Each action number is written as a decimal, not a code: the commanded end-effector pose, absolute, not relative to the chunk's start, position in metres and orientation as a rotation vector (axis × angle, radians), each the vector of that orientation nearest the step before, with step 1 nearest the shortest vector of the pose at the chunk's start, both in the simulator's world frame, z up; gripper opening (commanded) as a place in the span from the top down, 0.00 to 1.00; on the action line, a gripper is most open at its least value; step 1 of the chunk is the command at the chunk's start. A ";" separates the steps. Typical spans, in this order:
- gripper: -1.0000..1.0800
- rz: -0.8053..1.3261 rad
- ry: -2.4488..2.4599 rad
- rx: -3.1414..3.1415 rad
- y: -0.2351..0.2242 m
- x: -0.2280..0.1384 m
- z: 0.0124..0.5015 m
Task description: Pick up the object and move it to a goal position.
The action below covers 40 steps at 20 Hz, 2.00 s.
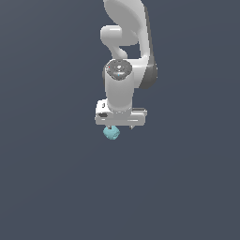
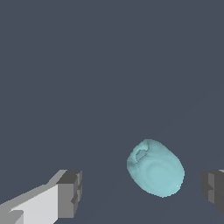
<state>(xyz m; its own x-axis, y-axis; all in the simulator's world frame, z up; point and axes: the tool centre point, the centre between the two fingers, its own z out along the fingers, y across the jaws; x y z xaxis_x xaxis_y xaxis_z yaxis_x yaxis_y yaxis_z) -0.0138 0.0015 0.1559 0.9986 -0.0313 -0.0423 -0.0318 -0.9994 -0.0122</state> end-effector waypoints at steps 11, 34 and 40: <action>0.04 0.057 -0.015 -3.133 0.002 -0.010 0.168; 0.04 0.028 0.680 -3.060 -0.025 -0.041 0.119; 0.04 0.014 0.931 -2.996 -0.036 -0.054 0.104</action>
<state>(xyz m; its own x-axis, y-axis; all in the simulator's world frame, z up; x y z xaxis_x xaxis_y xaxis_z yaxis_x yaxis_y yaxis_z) -0.0512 -0.0337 0.1074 0.8458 -0.5333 -0.0128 -0.5334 -0.8459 -0.0010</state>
